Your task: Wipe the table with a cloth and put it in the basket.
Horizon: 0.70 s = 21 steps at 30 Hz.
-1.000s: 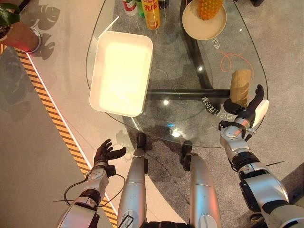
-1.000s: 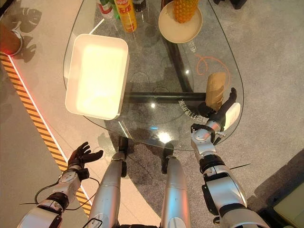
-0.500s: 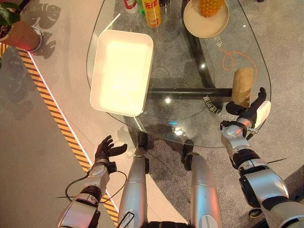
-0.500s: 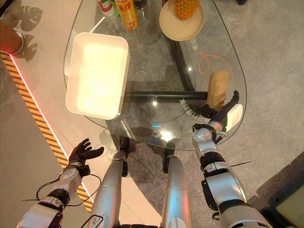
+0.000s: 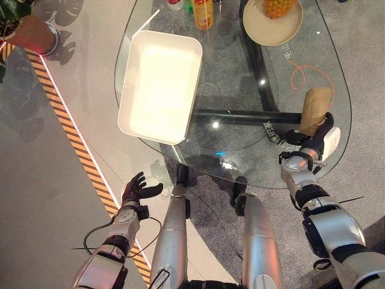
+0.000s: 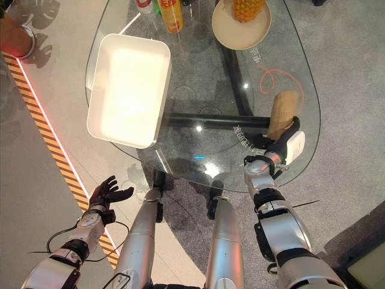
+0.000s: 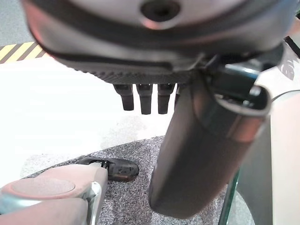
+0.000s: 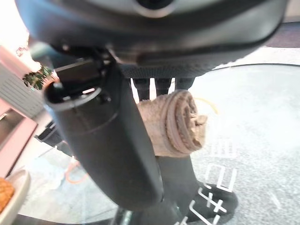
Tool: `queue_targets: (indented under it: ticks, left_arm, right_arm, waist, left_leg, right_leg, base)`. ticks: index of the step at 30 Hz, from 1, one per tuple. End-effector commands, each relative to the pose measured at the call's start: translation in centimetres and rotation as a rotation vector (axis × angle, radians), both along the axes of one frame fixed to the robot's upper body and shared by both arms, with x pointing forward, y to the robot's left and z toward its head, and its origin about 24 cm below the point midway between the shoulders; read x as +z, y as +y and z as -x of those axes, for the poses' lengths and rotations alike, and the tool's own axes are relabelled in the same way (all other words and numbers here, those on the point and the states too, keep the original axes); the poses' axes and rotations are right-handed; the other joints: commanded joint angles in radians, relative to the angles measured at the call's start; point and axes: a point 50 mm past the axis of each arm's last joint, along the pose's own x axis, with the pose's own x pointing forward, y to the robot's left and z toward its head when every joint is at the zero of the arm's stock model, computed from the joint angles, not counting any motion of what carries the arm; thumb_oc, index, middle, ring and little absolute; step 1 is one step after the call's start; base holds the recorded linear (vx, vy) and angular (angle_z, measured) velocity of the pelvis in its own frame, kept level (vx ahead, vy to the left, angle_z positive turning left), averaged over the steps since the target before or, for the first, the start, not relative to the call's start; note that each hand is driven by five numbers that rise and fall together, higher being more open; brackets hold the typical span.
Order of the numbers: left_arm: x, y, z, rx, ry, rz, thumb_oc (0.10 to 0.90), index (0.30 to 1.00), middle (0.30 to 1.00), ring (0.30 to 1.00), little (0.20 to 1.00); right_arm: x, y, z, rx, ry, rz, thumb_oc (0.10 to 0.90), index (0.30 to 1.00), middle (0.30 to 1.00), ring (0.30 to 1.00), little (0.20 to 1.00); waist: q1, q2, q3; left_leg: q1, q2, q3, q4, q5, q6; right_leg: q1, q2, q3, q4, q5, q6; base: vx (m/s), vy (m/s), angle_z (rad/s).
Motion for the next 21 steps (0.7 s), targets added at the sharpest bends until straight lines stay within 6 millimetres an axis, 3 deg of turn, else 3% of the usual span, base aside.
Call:
queue_targets:
  ticks: [1, 3, 4, 5, 21]
  left_arm:
    - [0.69, 0.74, -0.42, 0.052, -0.043, -0.005, 0.8, 0.9, 0.9, 0.9, 0.9]
    - [0.7, 0.62, -0.48, 0.051, -0.043, -0.006, 0.8, 0.9, 0.9, 0.9, 0.9]
    - [0.74, 0.68, -0.51, 0.049, -0.044, -0.005, 0.8, 0.9, 0.9, 0.9, 0.9]
    - [0.76, 0.63, -0.56, 0.049, -0.045, -0.005, 0.8, 0.9, 0.9, 0.9, 0.9]
    - [1.0, 0.48, -0.92, 0.046, -0.051, -0.003, 0.8, 0.9, 0.9, 0.9, 0.9]
  right_arm:
    - [2.91, -2.47, -0.12, -0.062, -0.079, 0.049, 0.8, 0.9, 0.9, 0.9, 0.9]
    - [2.81, -2.45, -0.08, -0.072, -0.074, 0.049, 0.701, 0.815, 0.815, 0.815, 0.801]
    - [2.87, -2.54, -0.08, -0.08, -0.073, 0.051, 0.317, 0.486, 0.486, 0.486, 0.417]
    - [2.9, -2.53, -0.09, -0.085, -0.072, 0.053, 0.1, 0.3, 0.3, 0.3, 0.2]
    - [2.47, -2.89, 0.06, -0.096, -0.041, 0.06, 0.1, 0.3, 0.3, 0.3, 0.2]
  waist:
    - [-0.008, 0.008, -0.02]
    - [-0.008, 0.009, -0.02]
    - [-0.007, 0.011, -0.02]
    - [-0.007, 0.011, -0.02]
    - [-0.01, 0.009, -0.02]
  left_leg:
    - [-0.002, -0.093, 0.101, 0.123, -0.158, 0.106]
    - [0.0, -0.094, 0.102, 0.121, -0.158, 0.106]
    - [-0.001, -0.095, 0.103, 0.121, -0.157, 0.107]
    - [0.0, -0.095, 0.103, 0.12, -0.157, 0.107]
    - [0.006, -0.094, 0.106, 0.104, -0.153, 0.11]
  right_leg:
    - [0.037, 0.043, -0.003, -0.184, 0.128, 0.027]
    - [0.038, 0.043, -0.003, -0.185, 0.129, 0.028]
    - [0.038, 0.042, -0.005, -0.186, 0.13, 0.028]
    - [0.037, 0.042, -0.005, -0.186, 0.13, 0.028]
    - [0.04, 0.043, -0.007, -0.203, 0.14, 0.034]
  base:
    - [0.0, 0.0, 0.0]
    - [0.0, 0.0, 0.0]
    - [0.0, 0.0, 0.0]
    - [0.0, 0.0, 0.0]
    - [0.0, 0.0, 0.0]
